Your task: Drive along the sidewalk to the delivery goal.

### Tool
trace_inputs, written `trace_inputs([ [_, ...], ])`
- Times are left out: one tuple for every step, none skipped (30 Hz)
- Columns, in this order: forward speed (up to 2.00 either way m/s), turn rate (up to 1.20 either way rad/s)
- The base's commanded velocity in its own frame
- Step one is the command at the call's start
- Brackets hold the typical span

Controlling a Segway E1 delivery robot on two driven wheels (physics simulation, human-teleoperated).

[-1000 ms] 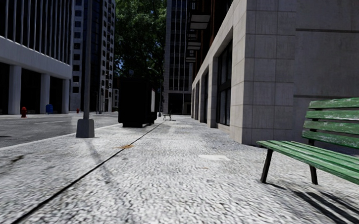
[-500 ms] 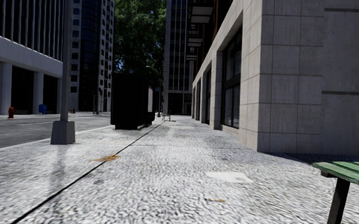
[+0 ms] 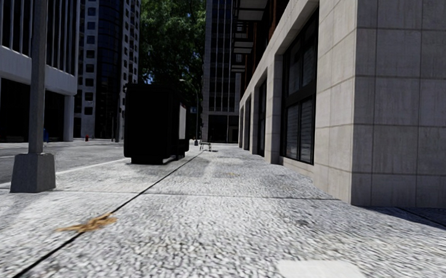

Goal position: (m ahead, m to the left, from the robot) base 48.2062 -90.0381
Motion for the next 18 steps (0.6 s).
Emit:
trace_inputs([
  [2.00,0.00],
  [2.00,0.00],
  [2.00,0.00],
  [2.00,0.00],
  [2.00,0.00],
  [2.00,0.00],
  [2.00,0.00],
  [2.00,0.00],
  [2.00,0.00],
  [2.00,0.00],
  [2.00,0.00],
  [2.00,0.00],
  [2.00,0.00],
  [2.00,0.00],
  [2.00,0.00],
  [2.00,0.00],
  [2.00,0.00],
  [2.00,0.00],
])
